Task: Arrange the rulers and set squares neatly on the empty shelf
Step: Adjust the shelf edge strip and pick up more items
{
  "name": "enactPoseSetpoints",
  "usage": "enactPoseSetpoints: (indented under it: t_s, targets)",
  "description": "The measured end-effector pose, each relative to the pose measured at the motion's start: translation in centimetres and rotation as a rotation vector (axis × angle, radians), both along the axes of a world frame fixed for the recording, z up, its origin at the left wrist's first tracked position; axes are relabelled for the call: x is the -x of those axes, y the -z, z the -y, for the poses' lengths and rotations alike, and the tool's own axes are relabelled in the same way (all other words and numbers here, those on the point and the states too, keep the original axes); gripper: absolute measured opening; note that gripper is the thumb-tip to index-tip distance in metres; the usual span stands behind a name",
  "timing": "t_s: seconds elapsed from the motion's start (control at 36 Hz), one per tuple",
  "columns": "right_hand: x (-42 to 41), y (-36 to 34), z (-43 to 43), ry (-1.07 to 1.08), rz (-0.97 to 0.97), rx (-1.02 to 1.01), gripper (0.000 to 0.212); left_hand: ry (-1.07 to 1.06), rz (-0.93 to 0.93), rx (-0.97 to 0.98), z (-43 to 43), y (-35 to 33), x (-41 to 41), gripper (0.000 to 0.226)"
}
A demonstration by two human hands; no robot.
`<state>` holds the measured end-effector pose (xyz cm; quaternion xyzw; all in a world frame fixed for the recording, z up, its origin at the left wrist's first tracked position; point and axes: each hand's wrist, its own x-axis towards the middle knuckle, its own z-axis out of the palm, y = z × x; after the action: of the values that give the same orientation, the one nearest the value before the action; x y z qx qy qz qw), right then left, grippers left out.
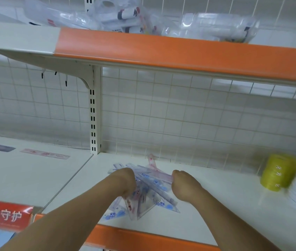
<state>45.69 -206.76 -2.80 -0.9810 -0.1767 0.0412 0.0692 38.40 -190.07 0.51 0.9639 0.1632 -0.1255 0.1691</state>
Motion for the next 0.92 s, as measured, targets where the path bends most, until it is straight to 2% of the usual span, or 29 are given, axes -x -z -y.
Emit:
enactPoseSetpoints:
  t_s: [0.06, 0.11, 0.22, 0.36, 0.5, 0.58, 0.69, 0.78, 0.83, 0.92]
  targets:
    - [0.0, 0.0, 0.3, 0.043, 0.014, 0.008, 0.011, 0.027, 0.037, -0.119, -0.7, 0.3, -0.4, 0.030]
    - [0.0, -0.2, 0.5, 0.086, 0.027, -0.002, 0.022, 0.059, 0.048, -0.203, -1.2, 0.6, -0.5, 0.031]
    - [0.2, -0.6, 0.8, 0.164, 0.007, -0.031, 0.032, 0.018, 0.048, -0.224, -1.3, 0.7, -0.2, 0.033]
    - [0.5, -1.0, 0.8, 0.236, -0.055, -0.113, 0.031, 0.029, 0.059, -0.292, -1.6, 0.7, 0.2, 0.036]
    - [0.0, -0.5, 0.6, 0.301, -0.068, -0.190, 0.026, 0.061, 0.056, -0.275, -2.2, 1.2, 0.5, 0.032]
    - [0.1, -0.3, 0.6, 0.297, -0.060, -0.137, 0.024, 0.110, 0.037, -0.287, -2.5, 1.4, 1.0, 0.044]
    - [0.3, -0.1, 0.5, 0.279, -0.003, -0.138, 0.012, 0.131, 0.009, -0.446, -2.8, 1.3, 1.7, 0.066]
    - [0.5, 0.0, 0.3, 0.293, 0.019, -0.233, 0.038, 0.113, 0.021, -0.469, -3.0, 1.5, 1.9, 0.060]
    - [0.8, -0.1, 0.2, 0.273, 0.042, -0.264, 0.038, 0.096, 0.057, -0.472, -3.2, 1.7, 2.0, 0.057]
    - [1.1, -0.5, 0.1, 0.228, 0.066, -0.289, 0.033, 0.058, 0.099, -0.436, -3.5, 1.8, 2.2, 0.068]
